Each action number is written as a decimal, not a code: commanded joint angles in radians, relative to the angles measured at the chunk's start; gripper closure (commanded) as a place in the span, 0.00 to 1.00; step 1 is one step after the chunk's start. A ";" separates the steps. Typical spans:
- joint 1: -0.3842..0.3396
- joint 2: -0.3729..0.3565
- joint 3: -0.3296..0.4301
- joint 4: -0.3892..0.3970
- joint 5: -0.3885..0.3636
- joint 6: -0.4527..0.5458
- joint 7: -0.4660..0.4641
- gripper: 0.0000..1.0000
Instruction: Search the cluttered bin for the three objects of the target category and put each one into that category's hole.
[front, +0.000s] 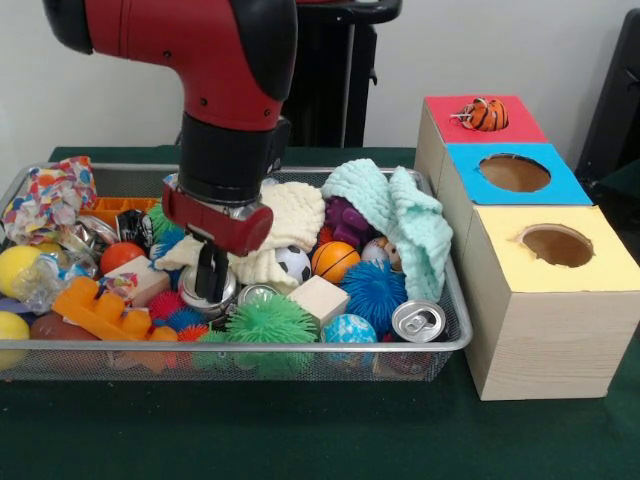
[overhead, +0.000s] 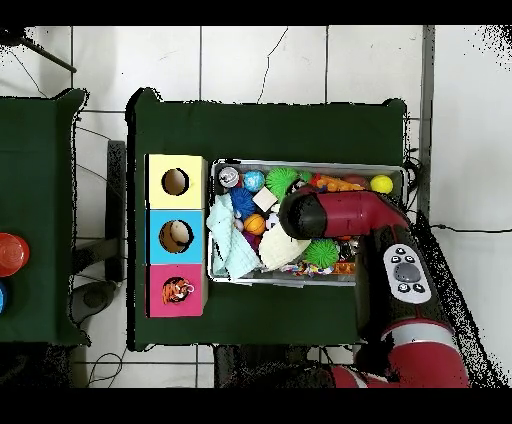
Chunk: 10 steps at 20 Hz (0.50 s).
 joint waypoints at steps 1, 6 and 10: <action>-0.050 -0.083 0.094 0.166 0.022 0.178 -0.204 1.00; -0.053 -0.079 0.107 0.149 0.022 0.202 -0.198 1.00; -0.086 -0.066 0.129 0.169 0.016 0.207 -0.219 1.00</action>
